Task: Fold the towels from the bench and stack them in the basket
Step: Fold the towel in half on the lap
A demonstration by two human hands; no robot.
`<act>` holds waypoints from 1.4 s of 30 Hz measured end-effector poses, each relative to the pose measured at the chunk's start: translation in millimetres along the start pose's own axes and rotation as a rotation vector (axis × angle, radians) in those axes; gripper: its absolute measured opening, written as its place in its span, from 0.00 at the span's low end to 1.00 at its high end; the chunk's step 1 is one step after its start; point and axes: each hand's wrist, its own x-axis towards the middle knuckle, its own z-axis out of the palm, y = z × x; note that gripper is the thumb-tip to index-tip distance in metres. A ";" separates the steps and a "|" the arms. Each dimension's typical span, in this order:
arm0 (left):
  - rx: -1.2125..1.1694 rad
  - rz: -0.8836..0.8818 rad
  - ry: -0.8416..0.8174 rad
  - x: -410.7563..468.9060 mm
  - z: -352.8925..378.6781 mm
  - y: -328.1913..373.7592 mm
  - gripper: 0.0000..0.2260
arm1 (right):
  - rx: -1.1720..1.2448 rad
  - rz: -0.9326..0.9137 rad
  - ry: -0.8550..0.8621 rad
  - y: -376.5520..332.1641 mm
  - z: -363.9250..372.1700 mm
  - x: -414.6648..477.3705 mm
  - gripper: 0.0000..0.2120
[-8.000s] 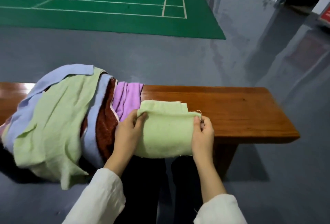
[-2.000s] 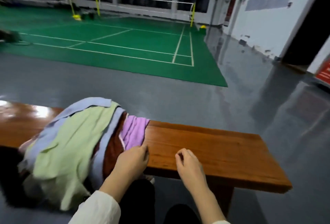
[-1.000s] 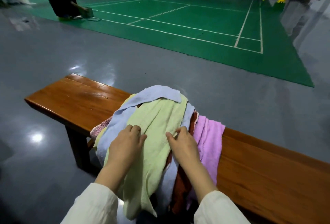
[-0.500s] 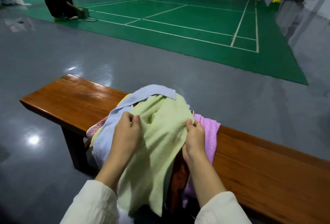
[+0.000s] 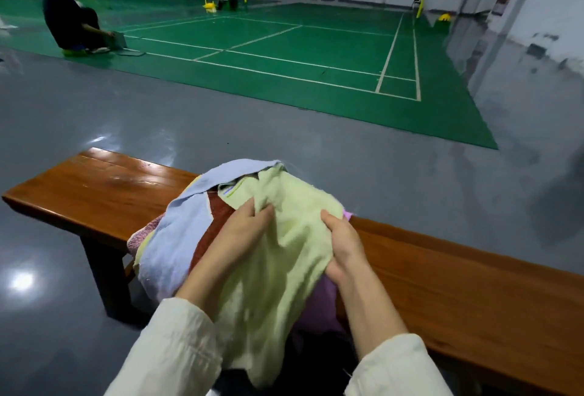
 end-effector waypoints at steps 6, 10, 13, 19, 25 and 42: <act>-0.101 0.270 -0.113 -13.2 45.8 31.2 0.11 | 0.066 -0.236 0.020 -51.6 -16.8 -48.0 0.13; -0.087 0.449 -0.229 -34.8 83.0 73.4 0.14 | 0.100 -0.355 0.077 -84.9 -46.3 -85.4 0.14; -0.079 0.508 -0.328 -51.6 105.9 90.9 0.12 | 0.105 -0.436 0.098 -103.1 -65.2 -109.1 0.15; -0.016 0.380 -0.327 -59.6 131.3 49.6 0.07 | 0.132 -0.422 0.200 -74.5 -101.4 -129.1 0.13; 0.166 0.308 -0.215 -68.9 151.1 -5.2 0.09 | 0.157 -0.244 0.337 -20.2 -132.9 -120.4 0.14; 0.009 0.252 -0.104 -122.9 175.9 -48.7 0.09 | -0.194 -0.346 0.323 18.1 -162.4 -139.0 0.06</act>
